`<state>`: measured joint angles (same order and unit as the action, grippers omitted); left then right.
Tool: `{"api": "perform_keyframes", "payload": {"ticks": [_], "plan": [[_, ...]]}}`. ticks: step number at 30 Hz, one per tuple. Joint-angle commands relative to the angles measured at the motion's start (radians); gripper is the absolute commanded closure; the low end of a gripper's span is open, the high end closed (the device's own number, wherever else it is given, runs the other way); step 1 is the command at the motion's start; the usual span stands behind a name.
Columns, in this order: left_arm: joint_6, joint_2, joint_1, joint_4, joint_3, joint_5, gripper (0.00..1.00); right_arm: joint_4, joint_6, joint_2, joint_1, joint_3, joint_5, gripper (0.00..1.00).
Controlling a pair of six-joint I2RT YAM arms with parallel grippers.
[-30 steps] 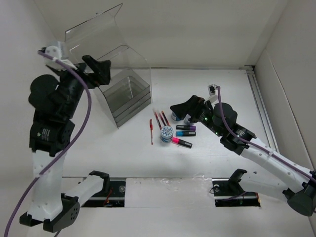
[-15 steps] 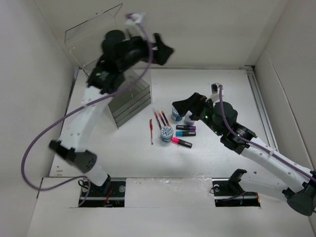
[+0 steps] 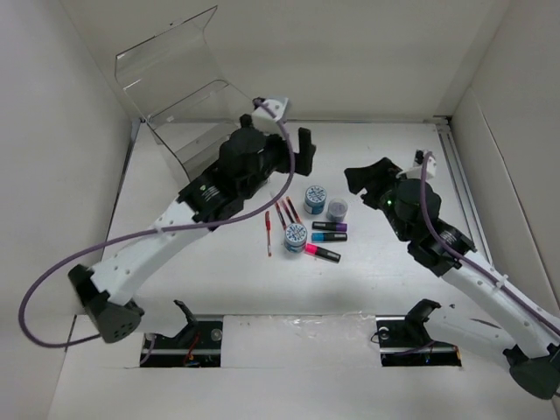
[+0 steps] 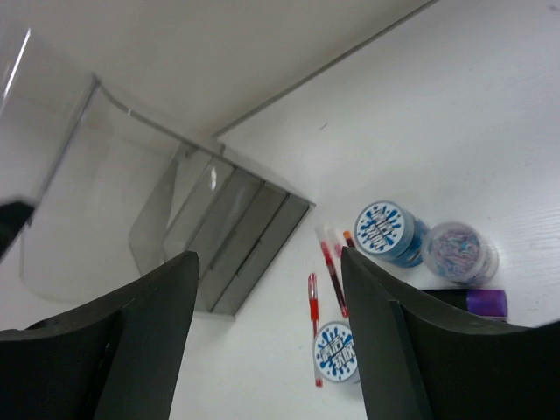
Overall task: Sort the stationery into containers
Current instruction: Pick up the stationery from the center of the board.
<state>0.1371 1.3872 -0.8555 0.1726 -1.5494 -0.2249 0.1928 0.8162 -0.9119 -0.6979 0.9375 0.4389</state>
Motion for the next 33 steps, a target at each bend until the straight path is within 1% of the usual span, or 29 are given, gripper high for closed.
{"api": "perform_keyframes", "payload": {"ticks": [1,2,4,5,6,7,8,9,10,11,12,15,16,18,19,23,27,30,33], "plan": [[0.111,-0.125,-0.001,-0.153,0.156,-0.171,0.0,0.033,0.047,0.057,0.054,-0.035,0.078,0.3],[0.127,-0.138,0.009,-0.162,0.187,-0.171,0.04,0.033,0.066,0.057,0.067,-0.046,0.078,0.41],[0.148,-0.16,0.009,-0.171,0.239,-0.162,0.13,0.033,0.08,0.057,0.109,-0.058,0.078,0.53],[0.148,-0.16,0.009,-0.171,0.27,-0.15,0.17,0.033,0.08,0.057,0.123,-0.059,0.078,0.62],[0.162,-0.145,0.009,-0.15,0.284,-0.139,0.21,0.045,0.08,0.057,0.136,-0.059,0.078,0.69],[0.162,-0.133,-0.022,-0.15,0.299,-0.139,0.25,0.045,0.09,0.068,0.162,-0.059,0.087,0.76],[0.162,-0.116,-0.045,-0.137,0.325,-0.161,0.31,0.059,0.09,0.082,0.173,-0.049,0.087,0.82],[0.173,-0.099,-0.059,-0.128,0.336,-0.162,0.33,0.059,0.09,0.091,0.184,-0.049,0.087,0.85],[0.196,-0.056,-0.077,-0.105,0.336,-0.162,0.34,0.048,0.09,0.1,0.193,-0.049,0.078,0.85],[0.211,-0.034,-0.077,-0.093,0.347,-0.162,0.34,0.048,0.09,0.1,0.211,-0.058,0.078,0.84],[0.228,-0.019,-0.089,-0.093,0.365,-0.172,0.34,0.039,0.09,0.111,0.221,-0.059,0.061,0.7],[0.271,0.012,-0.089,-0.084,0.403,-0.194,0.29,0.028,0.101,0.122,0.245,-0.106,0.035,0.45],[0.271,0.024,-0.089,-0.084,0.419,-0.217,0.23,0.017,0.112,0.131,0.261,-0.12,0.023,0.33],[0.282,0.038,-0.089,-0.071,0.428,-0.226,0.18,-0.015,0.124,0.148,0.276,-0.166,-0.029,0.25],[0.282,0.038,-0.089,-0.071,0.44,-0.214,0.17,-0.027,0.133,0.171,0.291,-0.18,-0.051,0.2],[0.282,0.062,-0.089,-0.084,0.485,-0.142,0.16,-0.056,0.144,0.196,0.33,-0.209,-0.117,0.12],[0.282,0.073,-0.126,-0.104,0.532,-0.077,0.16,-0.069,0.144,0.173,0.339,-0.218,-0.169,0.09],[0.305,0.096,-0.165,-0.067,0.545,-0.077,0.16,-0.078,0.144,0.148,0.339,-0.218,-0.183,0.07],[0.338,0.108,-0.191,-0.067,0.566,-0.109,0.16,-0.078,0.144,0.148,0.339,-0.218,-0.192,0.06]]}}
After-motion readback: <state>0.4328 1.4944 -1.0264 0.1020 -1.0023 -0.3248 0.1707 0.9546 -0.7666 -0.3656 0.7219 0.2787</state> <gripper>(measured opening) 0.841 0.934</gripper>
